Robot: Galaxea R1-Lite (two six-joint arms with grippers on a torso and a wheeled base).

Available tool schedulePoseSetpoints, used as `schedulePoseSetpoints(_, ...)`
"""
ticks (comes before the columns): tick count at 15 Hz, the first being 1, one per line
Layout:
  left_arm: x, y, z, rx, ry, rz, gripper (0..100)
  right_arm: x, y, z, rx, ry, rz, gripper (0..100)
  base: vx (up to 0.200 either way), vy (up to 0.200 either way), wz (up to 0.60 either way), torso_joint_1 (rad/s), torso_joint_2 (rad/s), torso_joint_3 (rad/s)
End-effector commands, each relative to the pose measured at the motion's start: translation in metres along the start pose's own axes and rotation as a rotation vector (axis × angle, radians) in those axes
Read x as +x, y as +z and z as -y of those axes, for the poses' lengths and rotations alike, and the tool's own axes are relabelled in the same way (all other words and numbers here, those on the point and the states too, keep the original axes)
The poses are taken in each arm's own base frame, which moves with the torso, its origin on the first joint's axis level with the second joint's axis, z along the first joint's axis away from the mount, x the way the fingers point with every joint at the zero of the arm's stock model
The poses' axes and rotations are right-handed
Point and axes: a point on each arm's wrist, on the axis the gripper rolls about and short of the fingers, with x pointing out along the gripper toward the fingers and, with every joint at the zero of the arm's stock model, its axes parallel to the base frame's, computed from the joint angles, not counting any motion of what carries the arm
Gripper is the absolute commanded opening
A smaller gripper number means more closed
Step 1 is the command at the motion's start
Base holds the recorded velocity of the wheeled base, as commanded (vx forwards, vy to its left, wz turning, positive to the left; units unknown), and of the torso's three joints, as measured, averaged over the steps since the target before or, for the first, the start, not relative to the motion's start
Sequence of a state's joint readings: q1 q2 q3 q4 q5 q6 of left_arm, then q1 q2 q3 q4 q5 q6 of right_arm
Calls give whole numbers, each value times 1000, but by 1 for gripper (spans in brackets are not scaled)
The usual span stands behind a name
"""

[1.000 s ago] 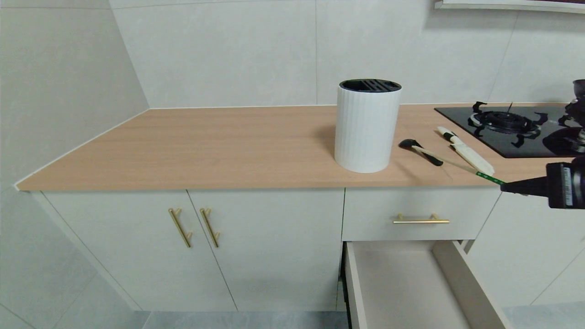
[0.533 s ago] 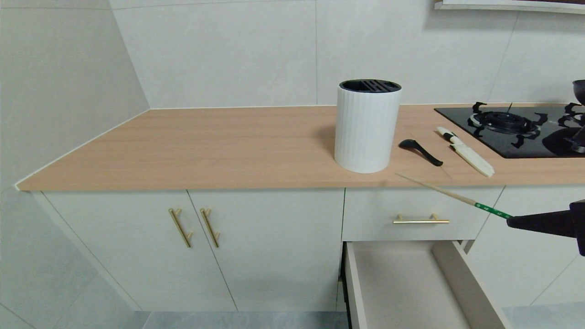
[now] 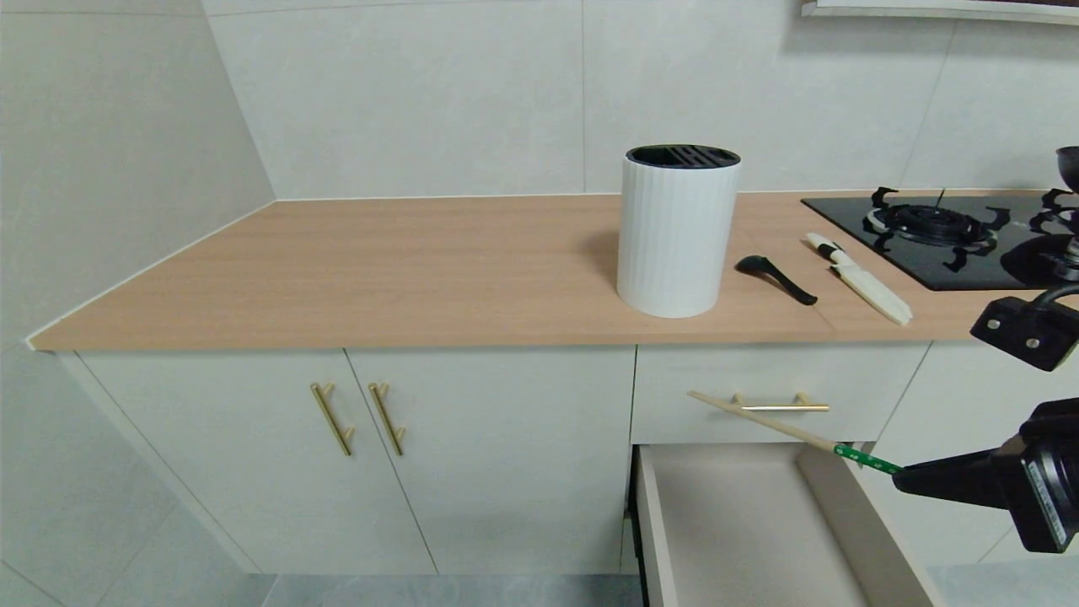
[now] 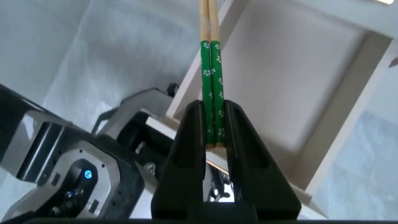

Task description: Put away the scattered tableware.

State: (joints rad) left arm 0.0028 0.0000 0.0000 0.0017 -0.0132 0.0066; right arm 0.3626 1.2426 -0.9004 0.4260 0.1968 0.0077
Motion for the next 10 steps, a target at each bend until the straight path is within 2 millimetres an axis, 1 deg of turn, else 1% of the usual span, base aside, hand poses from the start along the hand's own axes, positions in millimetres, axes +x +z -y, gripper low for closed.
schedulePoseSetpoints(1, 0, 0, 0, 1, 0, -1, 100, 7, 0, 1, 3, 1, -26, 0, 0, 0, 0, -115, 290, 183)
schedulePoseSetpoints(5, 0, 0, 0, 0, 0, -1, 100, 10, 0, 2, 7, -2, -38, 0, 0, 0, 0, -166, 432, 259)
schedulePoseSetpoints(10, 0, 0, 0, 1, 0, -1, 100, 12, 0, 2, 8, -3, -43, 0, 0, 0, 0, -156, 457, 301)
